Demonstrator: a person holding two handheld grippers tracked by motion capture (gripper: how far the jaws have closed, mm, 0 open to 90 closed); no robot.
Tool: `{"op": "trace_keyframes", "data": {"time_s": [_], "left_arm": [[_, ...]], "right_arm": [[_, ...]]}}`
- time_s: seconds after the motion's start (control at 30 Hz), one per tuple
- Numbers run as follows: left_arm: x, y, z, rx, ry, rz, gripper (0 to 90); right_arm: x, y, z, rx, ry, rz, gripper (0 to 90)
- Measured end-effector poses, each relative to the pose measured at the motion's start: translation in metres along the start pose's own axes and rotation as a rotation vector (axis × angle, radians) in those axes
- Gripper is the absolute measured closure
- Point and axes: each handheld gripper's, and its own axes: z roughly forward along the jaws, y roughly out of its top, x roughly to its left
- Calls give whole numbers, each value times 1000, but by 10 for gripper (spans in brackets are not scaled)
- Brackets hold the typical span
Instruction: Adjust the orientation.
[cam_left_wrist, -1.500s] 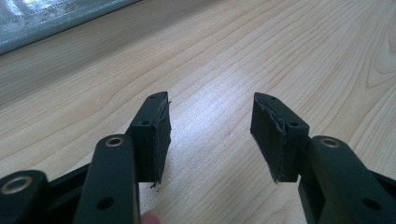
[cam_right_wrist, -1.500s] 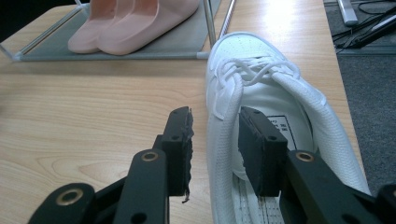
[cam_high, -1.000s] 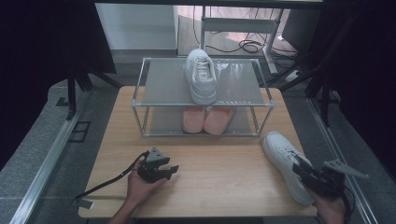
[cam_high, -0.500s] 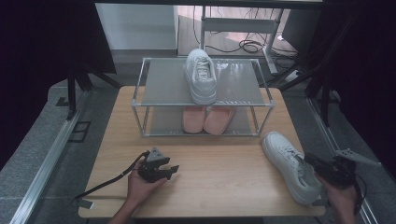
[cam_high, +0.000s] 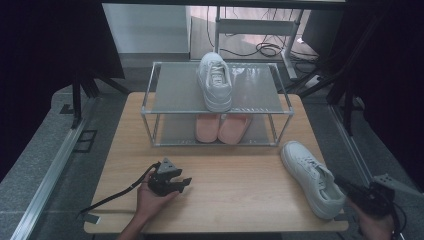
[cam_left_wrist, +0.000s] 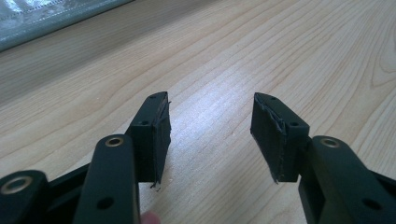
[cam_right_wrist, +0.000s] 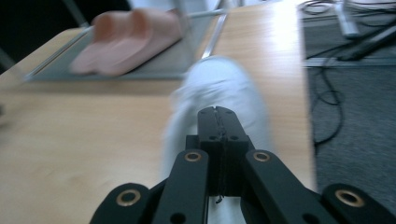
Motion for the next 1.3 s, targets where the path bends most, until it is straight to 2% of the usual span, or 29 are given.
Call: {"op": "trace_keyframes", "data": {"time_s": [0.1,0.17,0.27,0.4,0.47,0.6,0.7,0.87,1.1,1.2,1.3], "left_arm": [[0,1,-1,-5,1,0,483],[0,1,-2,-6,2,-1,483],[0,1,-3,-6,3,2,483],[0,1,-2,-5,3,3,483],[0,1,-2,-4,3,3,483],[0,0,-1,-2,1,2,483],[1,1,-2,-4,3,4,483],[1,0,-1,-1,2,5,483],[1,1,-2,-5,5,3,483],[1,1,-1,-2,4,5,483],[1,1,-2,-2,4,5,483]], "right_arm": [[21,-9,-2,15,52,-31,899],[34,-17,1,57,74,-65,899],[44,-28,6,116,60,-101,899],[36,-37,4,145,-23,-99,899],[28,-39,0,130,-6,-68,899],[21,-39,-3,127,1,-68,899],[15,-38,-6,123,-40,-73,900],[-2,-37,-9,96,-41,-28,900],[1,-33,-3,96,-32,-46,899],[4,-28,-1,77,-9,-55,897],[6,-21,1,66,2,-72,858]]}}
